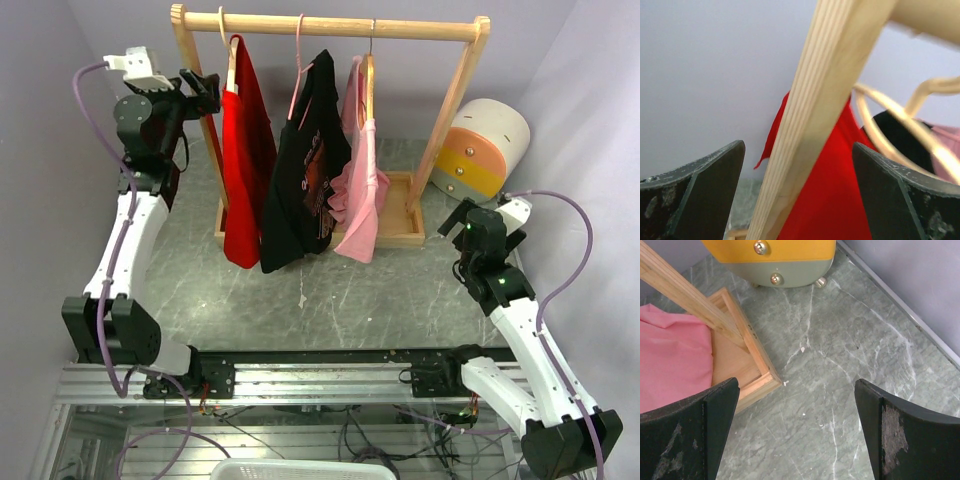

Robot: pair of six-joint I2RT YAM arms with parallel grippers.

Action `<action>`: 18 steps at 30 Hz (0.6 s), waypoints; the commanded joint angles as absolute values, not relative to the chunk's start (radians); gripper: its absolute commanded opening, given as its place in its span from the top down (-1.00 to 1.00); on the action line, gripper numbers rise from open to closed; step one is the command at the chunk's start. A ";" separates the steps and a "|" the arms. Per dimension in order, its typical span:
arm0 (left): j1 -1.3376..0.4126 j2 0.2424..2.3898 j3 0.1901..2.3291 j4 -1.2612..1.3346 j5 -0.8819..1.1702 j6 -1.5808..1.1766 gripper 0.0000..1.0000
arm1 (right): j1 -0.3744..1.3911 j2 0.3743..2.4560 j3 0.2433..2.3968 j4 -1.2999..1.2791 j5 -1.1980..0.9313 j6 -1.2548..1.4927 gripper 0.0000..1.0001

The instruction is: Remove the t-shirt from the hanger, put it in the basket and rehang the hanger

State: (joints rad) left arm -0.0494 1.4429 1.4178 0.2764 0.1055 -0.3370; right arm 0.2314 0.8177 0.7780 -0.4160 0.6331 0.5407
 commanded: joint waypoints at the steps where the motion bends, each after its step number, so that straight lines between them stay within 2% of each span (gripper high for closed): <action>1: -0.050 1.369 1.525 0.205 0.102 -0.295 -0.98 | 0.237 0.822 0.790 -0.383 0.620 0.518 -0.99; 2: -0.049 1.364 1.547 0.185 0.096 -0.285 -1.00 | 0.238 0.826 0.791 -0.377 0.616 0.515 -0.99; 3: -0.050 1.359 1.568 0.170 0.084 -0.278 -0.82 | 0.238 0.832 0.794 -0.373 0.612 0.513 -0.99; 4: -0.051 1.355 1.591 0.159 0.059 -0.276 -0.29 | 0.238 0.835 0.792 -0.369 0.609 0.512 -0.99; 5: -0.051 1.352 1.606 0.145 0.022 -0.283 -0.02 | 0.236 0.842 0.791 -0.362 0.605 0.510 -0.98; 9: -0.051 1.380 1.719 0.053 0.032 -0.284 -0.13 | 0.237 0.848 0.771 -0.334 0.585 0.510 -0.98; 12: -0.051 1.410 1.786 -0.008 0.093 -0.327 -0.11 | 0.237 0.847 0.751 -0.311 0.569 0.501 -0.98; 18: -0.055 1.415 1.807 -0.001 0.220 -0.439 -0.37 | 0.237 0.838 0.754 -0.319 0.553 0.487 -0.99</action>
State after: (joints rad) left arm -0.0505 1.4071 1.7950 0.0353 0.1165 -0.3561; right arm 0.2314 0.8501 0.7570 -0.3412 0.5667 0.5076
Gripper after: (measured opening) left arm 0.653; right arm 0.993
